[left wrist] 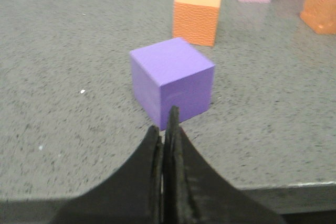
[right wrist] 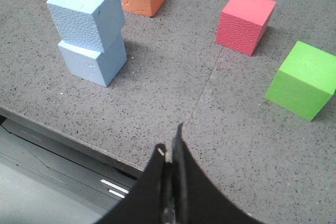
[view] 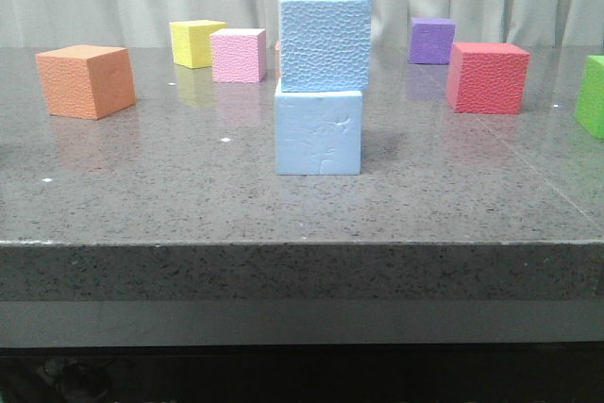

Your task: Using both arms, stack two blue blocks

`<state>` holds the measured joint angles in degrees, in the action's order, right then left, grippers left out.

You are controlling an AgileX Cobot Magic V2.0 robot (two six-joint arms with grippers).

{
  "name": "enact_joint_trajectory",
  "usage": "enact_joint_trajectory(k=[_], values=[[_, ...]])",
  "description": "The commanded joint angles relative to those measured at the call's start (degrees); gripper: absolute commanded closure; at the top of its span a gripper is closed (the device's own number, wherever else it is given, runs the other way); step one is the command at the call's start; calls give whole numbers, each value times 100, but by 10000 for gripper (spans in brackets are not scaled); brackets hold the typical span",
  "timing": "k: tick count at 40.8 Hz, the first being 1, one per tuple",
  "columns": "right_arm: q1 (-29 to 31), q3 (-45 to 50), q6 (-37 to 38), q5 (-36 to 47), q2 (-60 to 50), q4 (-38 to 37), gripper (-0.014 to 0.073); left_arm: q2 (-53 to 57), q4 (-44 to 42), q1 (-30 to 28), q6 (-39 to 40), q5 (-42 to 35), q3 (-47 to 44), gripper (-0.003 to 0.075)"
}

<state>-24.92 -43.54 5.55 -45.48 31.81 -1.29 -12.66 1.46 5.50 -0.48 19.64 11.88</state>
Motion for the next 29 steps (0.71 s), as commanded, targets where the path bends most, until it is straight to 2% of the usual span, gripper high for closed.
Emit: enact_joint_trajectory(k=[1, 8, 13, 29], values=[[26, -140, -12, 398, -1, -30, 663, 560, 167, -156, -33, -1083, -525, 738], [26, -140, -12, 398, -1, -30, 663, 1350, 422, -407, -33, -1401, -1227, 738], [26, -140, -12, 398, -1, -30, 663, 1419, 491, -499, -33, -1517, -1438, 738], [26, -140, -12, 403, -1, -30, 663, 1423, 469, -472, -128, -1405, -1438, 738]])
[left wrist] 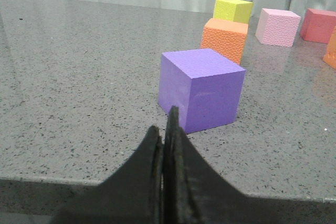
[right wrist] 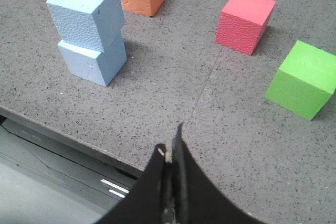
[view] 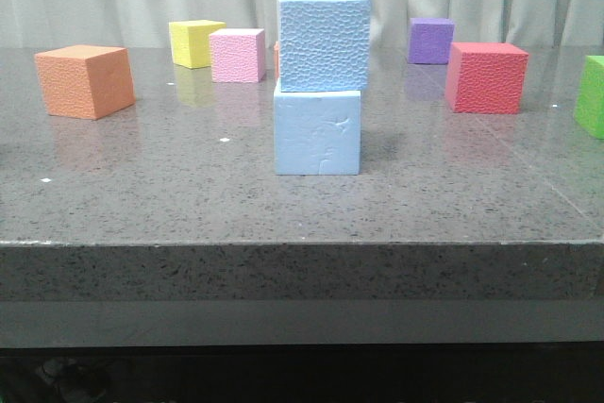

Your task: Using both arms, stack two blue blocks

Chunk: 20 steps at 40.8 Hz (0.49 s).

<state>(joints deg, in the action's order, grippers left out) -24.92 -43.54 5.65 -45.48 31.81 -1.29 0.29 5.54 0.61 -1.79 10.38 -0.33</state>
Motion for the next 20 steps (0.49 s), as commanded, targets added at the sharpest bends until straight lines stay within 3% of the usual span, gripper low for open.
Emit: enact_joint_trajectory(k=[1, 20], values=[[26, -140, -22, 403, -1, -30, 663, 128, 60, 17, 3, -489, -217, 738], [26, -140, -22, 403, -1, -30, 663, 128, -155, 17, 85, -1296, -217, 738]])
